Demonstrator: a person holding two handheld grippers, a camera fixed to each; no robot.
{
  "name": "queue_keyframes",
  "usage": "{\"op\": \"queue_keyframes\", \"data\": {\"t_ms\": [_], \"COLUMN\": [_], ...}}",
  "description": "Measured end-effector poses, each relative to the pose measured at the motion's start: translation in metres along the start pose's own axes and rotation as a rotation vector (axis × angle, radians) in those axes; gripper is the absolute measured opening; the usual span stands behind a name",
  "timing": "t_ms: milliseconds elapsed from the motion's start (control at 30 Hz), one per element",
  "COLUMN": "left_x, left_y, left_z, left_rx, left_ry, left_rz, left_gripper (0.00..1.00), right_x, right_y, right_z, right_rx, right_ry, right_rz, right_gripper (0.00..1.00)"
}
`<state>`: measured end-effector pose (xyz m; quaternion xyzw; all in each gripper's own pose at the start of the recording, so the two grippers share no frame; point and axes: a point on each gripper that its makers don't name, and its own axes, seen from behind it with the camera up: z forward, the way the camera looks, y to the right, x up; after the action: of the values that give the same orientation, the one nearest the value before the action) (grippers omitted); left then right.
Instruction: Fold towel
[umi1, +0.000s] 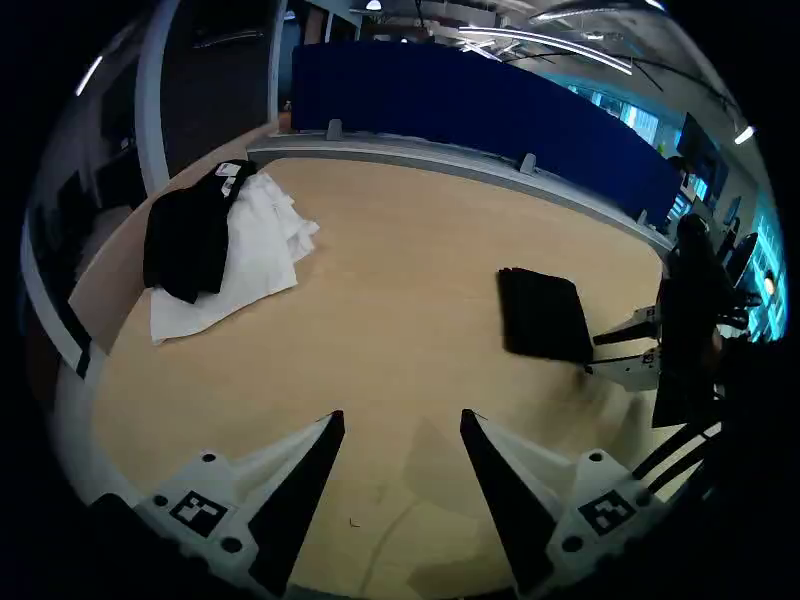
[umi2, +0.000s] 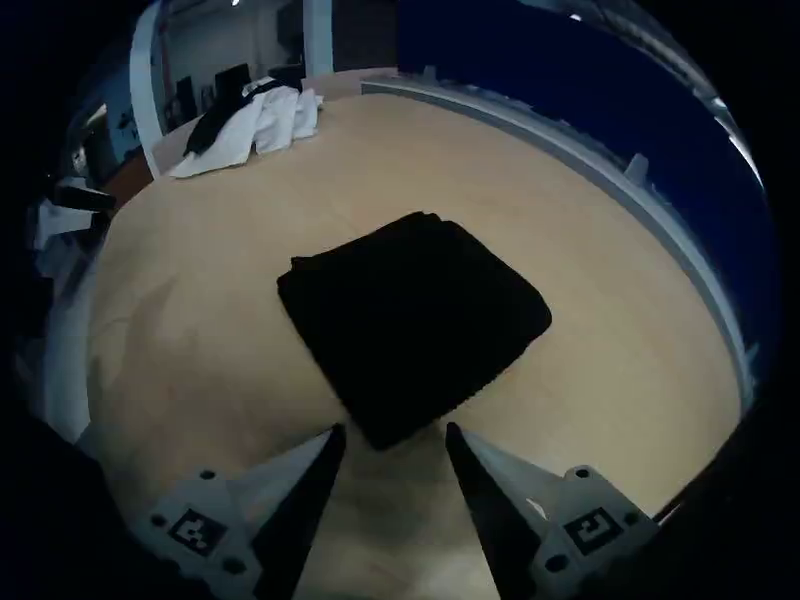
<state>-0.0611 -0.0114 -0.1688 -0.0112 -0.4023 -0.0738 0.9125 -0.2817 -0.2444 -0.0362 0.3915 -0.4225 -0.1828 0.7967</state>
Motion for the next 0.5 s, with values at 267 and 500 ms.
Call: {"op": "queue_keyframes", "data": {"t_ms": [267,500], "left_x": [-0.0015,-0.0024], "left_y": [-0.0022,-0.0013], "left_z": [0.0003,0.0008], "left_rx": [0.005,0.006], "left_ry": [-0.003,-0.004], "left_rz": [0.000,0.001], "left_gripper": [0.86,0.86], "right_x": [0.0005,0.0013], "right_y": [0.0000,0.0021], "right_z": [0.0054,0.0047], "right_rx": [0.003,-0.001], "right_ry": [0.012,0.019], "right_rz": [0.038,0.053], "right_gripper": [0.28,0.14]}}
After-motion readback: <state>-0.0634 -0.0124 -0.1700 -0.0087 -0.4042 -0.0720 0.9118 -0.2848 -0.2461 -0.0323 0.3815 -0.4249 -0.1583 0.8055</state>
